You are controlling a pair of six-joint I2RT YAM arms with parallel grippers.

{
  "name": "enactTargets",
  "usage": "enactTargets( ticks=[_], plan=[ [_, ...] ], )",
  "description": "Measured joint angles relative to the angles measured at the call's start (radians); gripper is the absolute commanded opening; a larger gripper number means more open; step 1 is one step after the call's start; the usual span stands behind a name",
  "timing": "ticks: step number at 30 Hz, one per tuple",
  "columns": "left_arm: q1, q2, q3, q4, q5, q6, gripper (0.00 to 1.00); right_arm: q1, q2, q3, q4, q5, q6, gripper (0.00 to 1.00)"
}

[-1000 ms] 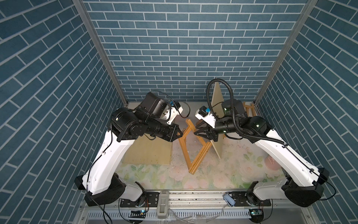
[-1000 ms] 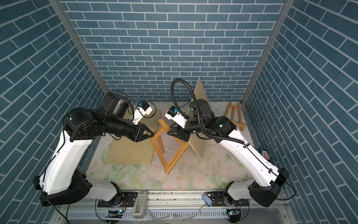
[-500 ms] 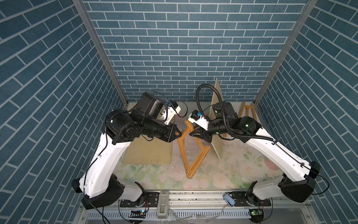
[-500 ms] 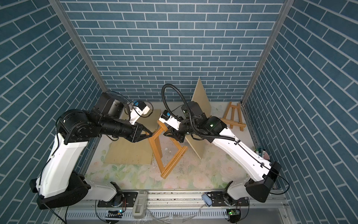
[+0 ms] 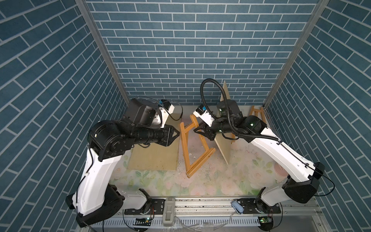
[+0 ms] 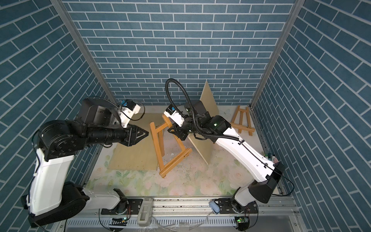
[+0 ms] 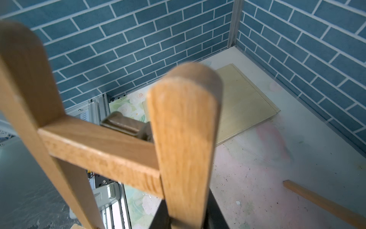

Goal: Disassemble the easel
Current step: Fold up the easel.

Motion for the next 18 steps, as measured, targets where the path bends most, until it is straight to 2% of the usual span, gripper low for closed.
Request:
enactTargets(
  ticks=[5, 10, 14, 18],
  plan=[
    [0.000, -0.084, -0.080, 0.039, -0.056, -0.023, 0.37, 0.000, 0.031, 0.080, 0.000, 0.049, 0.073, 0.00],
    [0.000, -0.145, -0.273, 0.138, -0.064, -0.053, 0.37, 0.000, 0.079, 0.170, -0.007, 0.088, 0.137, 0.00],
    [0.000, -0.132, -0.378, 0.215, -0.053, -0.067, 0.37, 0.000, 0.116, 0.225, -0.019, 0.105, 0.174, 0.00],
    [0.000, -0.099, -0.397, 0.249, -0.050, -0.070, 0.37, 0.000, 0.131, 0.238, -0.029, 0.108, 0.194, 0.00]
  ],
)
